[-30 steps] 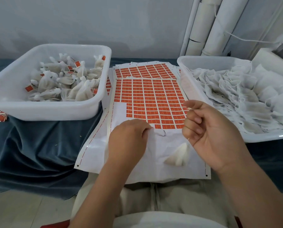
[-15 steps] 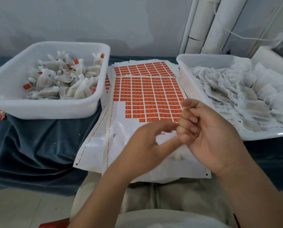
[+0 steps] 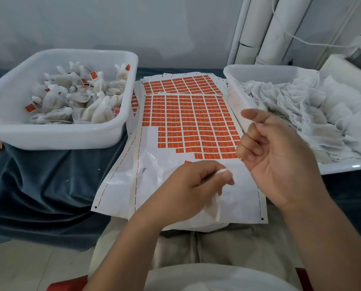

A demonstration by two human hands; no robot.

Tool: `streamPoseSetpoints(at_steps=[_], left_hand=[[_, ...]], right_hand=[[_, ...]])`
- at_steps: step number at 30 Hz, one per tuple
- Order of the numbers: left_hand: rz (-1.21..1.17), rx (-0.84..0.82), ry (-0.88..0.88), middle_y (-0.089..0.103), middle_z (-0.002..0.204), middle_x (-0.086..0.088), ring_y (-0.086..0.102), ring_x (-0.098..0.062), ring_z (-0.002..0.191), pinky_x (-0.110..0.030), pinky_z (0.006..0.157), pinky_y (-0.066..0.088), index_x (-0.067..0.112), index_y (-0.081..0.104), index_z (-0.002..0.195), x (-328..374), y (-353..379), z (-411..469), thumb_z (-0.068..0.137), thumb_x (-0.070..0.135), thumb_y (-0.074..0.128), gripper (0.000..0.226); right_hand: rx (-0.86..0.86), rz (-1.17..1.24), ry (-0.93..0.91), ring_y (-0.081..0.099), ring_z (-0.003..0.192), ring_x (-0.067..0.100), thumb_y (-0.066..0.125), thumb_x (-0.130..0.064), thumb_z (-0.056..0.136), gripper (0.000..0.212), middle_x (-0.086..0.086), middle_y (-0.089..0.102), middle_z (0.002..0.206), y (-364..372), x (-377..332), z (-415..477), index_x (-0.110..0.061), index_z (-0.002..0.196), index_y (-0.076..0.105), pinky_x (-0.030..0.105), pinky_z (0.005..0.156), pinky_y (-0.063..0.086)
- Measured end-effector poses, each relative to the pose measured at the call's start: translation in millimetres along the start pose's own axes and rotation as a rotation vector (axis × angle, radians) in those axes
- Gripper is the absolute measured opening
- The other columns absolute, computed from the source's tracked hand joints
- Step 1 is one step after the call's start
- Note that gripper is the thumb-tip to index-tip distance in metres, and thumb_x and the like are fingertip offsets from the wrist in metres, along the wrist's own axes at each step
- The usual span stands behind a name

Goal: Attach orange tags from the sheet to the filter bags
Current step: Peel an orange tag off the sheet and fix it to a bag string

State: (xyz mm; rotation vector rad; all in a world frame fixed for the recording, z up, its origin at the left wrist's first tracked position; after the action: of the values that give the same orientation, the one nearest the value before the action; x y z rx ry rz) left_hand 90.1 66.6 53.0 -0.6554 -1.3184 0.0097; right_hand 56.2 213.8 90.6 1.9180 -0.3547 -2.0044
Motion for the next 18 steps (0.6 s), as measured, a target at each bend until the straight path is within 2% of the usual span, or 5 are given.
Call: streamPoseSetpoints(at_steps=[5, 8, 11, 14, 18], left_hand=[[-0.06, 0.109, 0.111, 0.063, 0.078, 0.011, 0.06, -0.012, 0.076, -0.015, 0.071, 0.047, 0.039, 0.058, 0.086, 11.3, -8.8, -2.4, 0.111, 0.034, 0.045, 0.029], [-0.095, 0.155, 0.122, 0.062, 0.077, 0.007, 0.059, -0.012, 0.074, -0.017, 0.068, 0.048, 0.039, 0.06, 0.089, 9.6, -16.0, -2.5, 0.111, 0.03, 0.045, 0.028], [-0.103, 0.152, 0.075, 0.063, 0.078, 0.006, 0.059, -0.012, 0.075, -0.024, 0.069, 0.052, 0.037, 0.063, 0.091, 5.3, -19.1, -2.0, 0.11, 0.034, 0.046, 0.026], [-0.101, 0.087, 0.028, 0.065, 0.081, 0.008, 0.061, -0.011, 0.076, -0.021, 0.068, 0.053, 0.036, 0.068, 0.094, 1.9, -20.2, -1.7, 0.102, 0.05, 0.048, 0.026], [-0.031, -0.06, -0.027, 0.059, 0.07, 0.005, 0.05, -0.004, 0.059, -0.015, 0.058, 0.043, 0.023, 0.074, 0.096, -8.0, -17.6, -3.5, 0.101, 0.05, 0.055, 0.034]], right_hand=[[-0.114, -1.065, -0.236, 0.065, 0.089, 0.001, 0.048, -0.042, 0.103, 0.025, -0.024, 0.067, 0.094, 7.0, -15.0, -12.4, -0.042, 0.103, 0.073, 0.007, 0.074, 0.046], [-0.239, -1.33, -0.194, 0.06, 0.088, -0.002, 0.043, -0.065, 0.099, 0.041, -0.024, 0.061, 0.094, 11.7, -9.7, -14.6, -0.04, 0.081, 0.071, 0.005, 0.071, 0.038], [-0.324, -1.233, -0.072, 0.058, 0.07, 0.003, 0.046, -0.072, 0.095, 0.049, -0.012, 0.059, 0.087, 8.2, -11.9, -16.1, -0.034, 0.072, 0.065, 0.013, 0.067, 0.041], [-0.361, -0.955, 0.05, 0.064, 0.097, 0.012, 0.05, -0.061, 0.091, 0.037, -0.01, 0.064, 0.103, 0.1, -15.5, -16.1, -0.03, 0.076, 0.065, 0.031, 0.087, 0.049], [-0.353, -0.334, 0.186, 0.055, 0.069, 0.018, 0.061, -0.029, 0.096, 0.025, 0.007, 0.058, 0.078, -3.9, -12.9, -9.7, -0.015, 0.075, 0.066, 0.027, 0.061, 0.047]])
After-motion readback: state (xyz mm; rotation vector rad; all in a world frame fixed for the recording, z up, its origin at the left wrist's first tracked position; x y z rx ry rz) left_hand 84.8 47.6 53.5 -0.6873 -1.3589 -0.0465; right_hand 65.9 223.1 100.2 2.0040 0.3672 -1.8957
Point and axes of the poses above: each hand's wrist, its own z-axis towards the middle knuckle, its own y-axis out of the palm, x = y × z, the point moved 7 cm from there along z, towards the middle knuckle
